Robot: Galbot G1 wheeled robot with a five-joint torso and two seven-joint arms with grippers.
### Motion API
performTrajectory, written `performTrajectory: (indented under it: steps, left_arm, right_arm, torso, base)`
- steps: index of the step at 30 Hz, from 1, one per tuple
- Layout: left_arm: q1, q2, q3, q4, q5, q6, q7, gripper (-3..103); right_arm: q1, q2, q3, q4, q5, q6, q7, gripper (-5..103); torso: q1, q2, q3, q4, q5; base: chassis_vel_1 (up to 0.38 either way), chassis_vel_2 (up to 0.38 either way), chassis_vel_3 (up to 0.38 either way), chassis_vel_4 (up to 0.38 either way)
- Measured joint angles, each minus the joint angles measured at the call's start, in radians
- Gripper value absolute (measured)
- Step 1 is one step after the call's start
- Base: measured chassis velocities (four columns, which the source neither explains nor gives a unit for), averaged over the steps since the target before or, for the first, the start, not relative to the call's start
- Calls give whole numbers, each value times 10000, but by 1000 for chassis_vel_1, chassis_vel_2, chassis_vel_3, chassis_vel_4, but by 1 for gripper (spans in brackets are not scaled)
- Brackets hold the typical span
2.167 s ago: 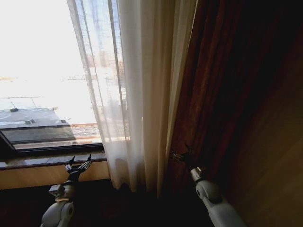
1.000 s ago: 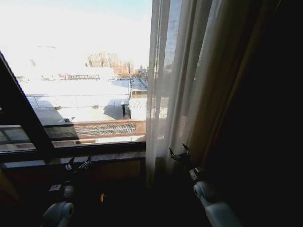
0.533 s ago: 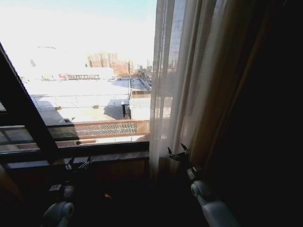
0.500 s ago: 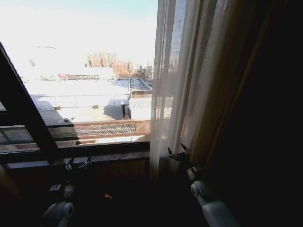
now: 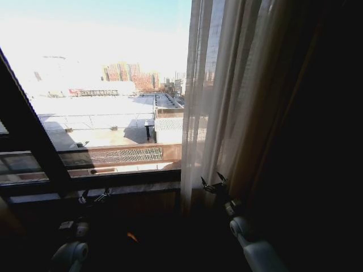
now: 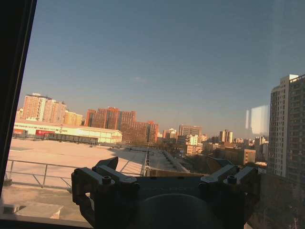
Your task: Open the curtains by pulling them apart, changing their state from closed to fully open.
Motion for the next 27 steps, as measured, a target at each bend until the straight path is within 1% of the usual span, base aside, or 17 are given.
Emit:
performTrajectory:
  steps: [3,4,6,11,16,22,27]
  left_arm:
    - [0,0,-1,0,0,0,1,100]
    - [0,0,-1,0,0,0,1,100]
    - [0,0,-2,1,0,1,0,100]
    - [0,1,-3,0,1,0,0,100]
    - [0,0,-1,0,0,0,0,100]
    - [0,0,-1,1,0,0,1,100]
    - [0,0,-2,0,0,0,1,100]
  right_arm:
    - [-12,13,-64,1,270,45,101,100]
    - [-12,13,-64,1,270,45,101,100]
    - [-12,15,-65,2,303,63,74,100]
    - [-13,0,-51,-60,211,108,-54,100]
    - [50,23,-150,-230,226,329,-423,100]
    - [178,67,-294,-237,262,324,-470,100]
    - [158,65,-341,-237,275,336,-516,100]
  torso:
    - [0,0,0,1,9]
    - [0,0,0,1,9]
    - [2,0,-1,3,-6]
    - [2,0,0,2,3]
    - [-1,0,0,-2,7]
    - [-1,1,0,1,1]
    - [-4,3,-2,0,2]
  base:
    - [133,136,-124,-113]
    - [134,145,-138,-108]
    - [85,96,-95,-95]
    - [47,72,-45,-64]
    - [0,0,0,0]
    - [-22,32,20,-27]
    - [-89,119,97,-120]
